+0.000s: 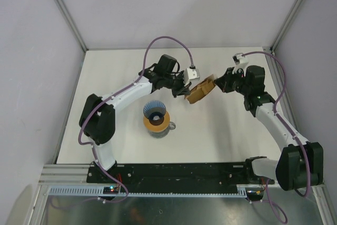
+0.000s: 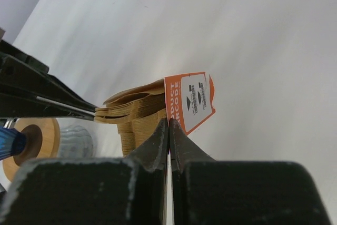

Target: Place the coffee filter in the dripper

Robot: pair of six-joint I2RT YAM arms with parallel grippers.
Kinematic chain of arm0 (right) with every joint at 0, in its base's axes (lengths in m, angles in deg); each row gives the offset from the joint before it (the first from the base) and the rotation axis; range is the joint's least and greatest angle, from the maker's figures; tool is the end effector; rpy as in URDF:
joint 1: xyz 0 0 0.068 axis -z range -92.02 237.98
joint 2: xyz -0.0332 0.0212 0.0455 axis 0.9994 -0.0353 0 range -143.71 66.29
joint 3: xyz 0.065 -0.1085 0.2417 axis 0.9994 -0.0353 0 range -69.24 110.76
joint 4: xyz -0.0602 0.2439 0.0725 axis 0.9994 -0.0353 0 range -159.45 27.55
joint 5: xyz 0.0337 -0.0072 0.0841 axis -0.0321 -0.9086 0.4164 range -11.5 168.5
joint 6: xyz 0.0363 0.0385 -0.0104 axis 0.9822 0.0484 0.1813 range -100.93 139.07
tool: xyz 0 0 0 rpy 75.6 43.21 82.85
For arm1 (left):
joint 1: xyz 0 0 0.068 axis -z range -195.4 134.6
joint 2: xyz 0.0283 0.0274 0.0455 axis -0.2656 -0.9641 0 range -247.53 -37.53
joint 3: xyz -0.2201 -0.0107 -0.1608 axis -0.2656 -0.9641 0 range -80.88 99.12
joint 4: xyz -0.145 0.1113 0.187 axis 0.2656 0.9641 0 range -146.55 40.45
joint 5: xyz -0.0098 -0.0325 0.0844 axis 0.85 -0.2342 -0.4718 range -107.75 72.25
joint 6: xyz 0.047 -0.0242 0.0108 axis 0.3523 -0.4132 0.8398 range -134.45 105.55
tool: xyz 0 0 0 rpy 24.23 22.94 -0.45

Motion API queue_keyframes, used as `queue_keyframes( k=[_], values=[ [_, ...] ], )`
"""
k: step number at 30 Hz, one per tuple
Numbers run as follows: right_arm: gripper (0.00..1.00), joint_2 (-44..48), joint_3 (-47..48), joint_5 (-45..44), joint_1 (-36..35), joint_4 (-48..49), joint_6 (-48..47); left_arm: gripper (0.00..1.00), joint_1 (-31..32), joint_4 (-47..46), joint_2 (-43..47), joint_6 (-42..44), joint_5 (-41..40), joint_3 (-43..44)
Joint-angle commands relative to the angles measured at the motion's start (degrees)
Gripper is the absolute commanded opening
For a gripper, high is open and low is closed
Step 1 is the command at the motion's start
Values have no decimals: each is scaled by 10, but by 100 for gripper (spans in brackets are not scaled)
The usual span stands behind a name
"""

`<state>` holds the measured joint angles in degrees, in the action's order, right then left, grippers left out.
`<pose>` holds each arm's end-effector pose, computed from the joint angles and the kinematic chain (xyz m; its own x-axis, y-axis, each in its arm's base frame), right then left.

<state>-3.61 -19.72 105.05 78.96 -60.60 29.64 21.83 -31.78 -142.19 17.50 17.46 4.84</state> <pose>0.2743 0.0596 0.2986 -0.4112 0.1008 -0.9060 -0.4917 0.8123 0.3136 0.3161 -0.2660 0.2748 -0.0298 0.5656 -0.8241 0.9922 0.1168 0.0443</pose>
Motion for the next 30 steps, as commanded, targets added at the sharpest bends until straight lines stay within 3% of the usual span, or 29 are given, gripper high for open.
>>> queue_keyframes(
  k=[1, 16, 23, 30],
  values=[
    [0, 0, 4, -27, 4, 25, 4, 0, 3, 5, 42, -5, 28, -13],
    [0, -13, 4, 16, -21, 46, -3, 1, 10, 12, 13, -17, 59, 5],
    [0, -21, 4, 30, -17, 45, -8, 36, 12, 17, 36, -20, 44, -2],
    [0, -24, 4, 34, -17, 47, -9, 50, 5, 59, 57, -27, 50, 20]
  ],
)
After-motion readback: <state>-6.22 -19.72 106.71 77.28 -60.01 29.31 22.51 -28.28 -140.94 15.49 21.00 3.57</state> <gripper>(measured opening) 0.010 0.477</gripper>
